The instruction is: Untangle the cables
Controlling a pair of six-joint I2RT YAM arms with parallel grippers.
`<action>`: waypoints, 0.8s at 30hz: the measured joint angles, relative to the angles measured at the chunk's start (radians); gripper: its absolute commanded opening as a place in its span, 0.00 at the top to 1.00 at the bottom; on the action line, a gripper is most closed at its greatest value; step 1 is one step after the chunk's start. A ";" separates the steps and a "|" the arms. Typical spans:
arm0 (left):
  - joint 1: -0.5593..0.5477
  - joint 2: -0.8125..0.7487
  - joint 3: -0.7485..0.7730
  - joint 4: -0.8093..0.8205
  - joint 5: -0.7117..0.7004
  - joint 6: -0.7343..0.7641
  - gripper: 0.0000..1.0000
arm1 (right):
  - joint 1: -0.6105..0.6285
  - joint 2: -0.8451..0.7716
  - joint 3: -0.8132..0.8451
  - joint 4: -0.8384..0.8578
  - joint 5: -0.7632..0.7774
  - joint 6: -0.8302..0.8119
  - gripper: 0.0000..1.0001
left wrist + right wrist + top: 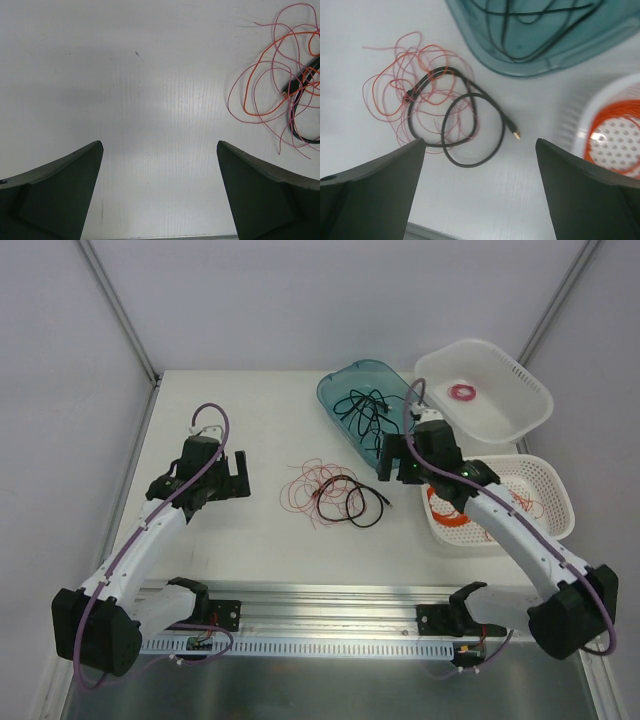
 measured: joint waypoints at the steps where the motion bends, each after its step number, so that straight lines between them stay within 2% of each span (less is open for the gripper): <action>1: 0.000 0.000 0.000 0.000 0.000 0.000 0.01 | 0.045 0.048 0.019 0.011 0.002 -0.006 0.07; 5: 0.000 0.004 -0.001 0.000 0.001 0.000 0.01 | 0.186 0.244 0.096 0.069 0.008 -0.030 0.12; 10: 0.000 0.009 -0.001 0.001 0.003 0.000 0.01 | 0.291 0.463 0.233 0.106 0.003 -0.078 0.27; 15: 0.000 0.012 -0.002 0.001 0.003 0.000 0.01 | 0.328 0.609 0.339 0.130 0.000 -0.143 0.45; 24: 0.006 0.019 -0.003 0.001 0.018 0.000 0.01 | 0.335 0.760 0.431 0.156 -0.037 -0.245 0.59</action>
